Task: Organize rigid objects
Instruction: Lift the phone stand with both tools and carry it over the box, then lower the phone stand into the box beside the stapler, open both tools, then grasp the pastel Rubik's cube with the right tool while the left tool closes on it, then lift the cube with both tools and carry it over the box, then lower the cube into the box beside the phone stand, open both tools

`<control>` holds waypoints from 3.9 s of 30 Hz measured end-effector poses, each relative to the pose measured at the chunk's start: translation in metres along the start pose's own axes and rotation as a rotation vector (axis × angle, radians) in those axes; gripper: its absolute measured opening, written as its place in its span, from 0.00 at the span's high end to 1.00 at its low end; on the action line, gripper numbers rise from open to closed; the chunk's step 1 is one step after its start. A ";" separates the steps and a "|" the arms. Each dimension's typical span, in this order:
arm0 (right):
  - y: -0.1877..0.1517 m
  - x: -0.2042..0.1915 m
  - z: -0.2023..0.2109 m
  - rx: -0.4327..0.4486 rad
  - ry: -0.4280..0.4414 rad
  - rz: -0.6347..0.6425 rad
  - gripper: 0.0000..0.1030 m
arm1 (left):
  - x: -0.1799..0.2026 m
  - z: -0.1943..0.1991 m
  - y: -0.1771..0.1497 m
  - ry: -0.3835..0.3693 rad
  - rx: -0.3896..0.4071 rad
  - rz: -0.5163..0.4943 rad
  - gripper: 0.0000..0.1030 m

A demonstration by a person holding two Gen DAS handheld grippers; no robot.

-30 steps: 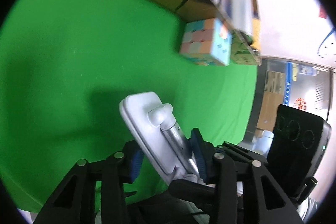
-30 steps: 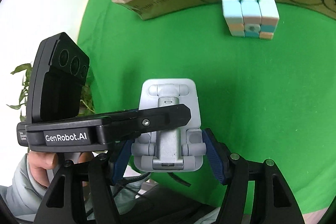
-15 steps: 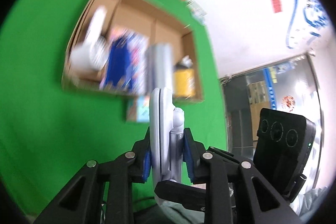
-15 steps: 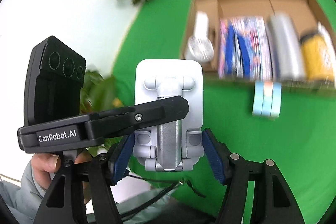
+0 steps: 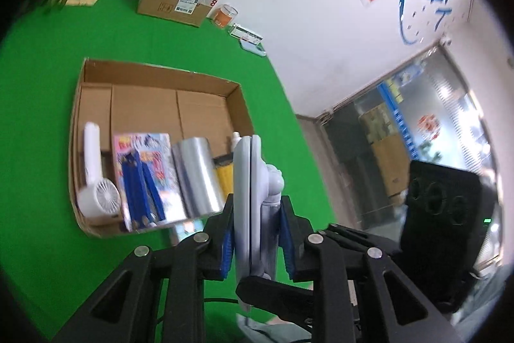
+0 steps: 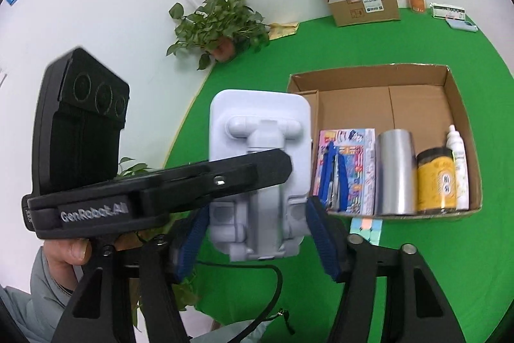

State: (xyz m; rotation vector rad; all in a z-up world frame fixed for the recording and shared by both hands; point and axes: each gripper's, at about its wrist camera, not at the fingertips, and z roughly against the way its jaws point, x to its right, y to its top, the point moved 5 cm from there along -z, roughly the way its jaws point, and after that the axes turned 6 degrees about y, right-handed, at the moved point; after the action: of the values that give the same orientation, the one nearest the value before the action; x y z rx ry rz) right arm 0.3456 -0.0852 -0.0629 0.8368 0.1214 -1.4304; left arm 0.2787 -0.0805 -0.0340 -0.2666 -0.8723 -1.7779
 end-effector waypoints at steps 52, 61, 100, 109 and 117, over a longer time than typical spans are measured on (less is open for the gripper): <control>0.004 0.191 -0.136 -0.035 -0.128 -0.099 0.01 | -0.117 -0.095 0.026 0.258 -0.148 0.116 0.47; -0.098 0.223 -0.187 -0.190 -0.212 -0.306 0.01 | -0.121 -0.087 -0.071 0.312 -0.246 0.175 0.47; -0.084 0.139 -0.164 -0.227 0.024 -0.186 0.46 | -0.097 -0.103 -0.040 -0.062 -0.209 0.278 0.43; -0.025 0.183 -0.174 -0.192 -0.013 -0.235 0.47 | -0.102 -0.147 0.006 0.004 -0.279 0.226 0.43; -0.020 0.208 -0.166 -0.119 -0.121 -0.216 0.05 | -0.098 -0.130 0.009 0.149 -0.218 0.156 0.40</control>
State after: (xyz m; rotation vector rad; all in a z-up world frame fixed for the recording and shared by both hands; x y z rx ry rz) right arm 0.4330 -0.1590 -0.3036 0.6531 0.2077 -1.6557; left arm 0.3551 -0.0976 -0.1770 -0.3295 -0.5379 -1.7230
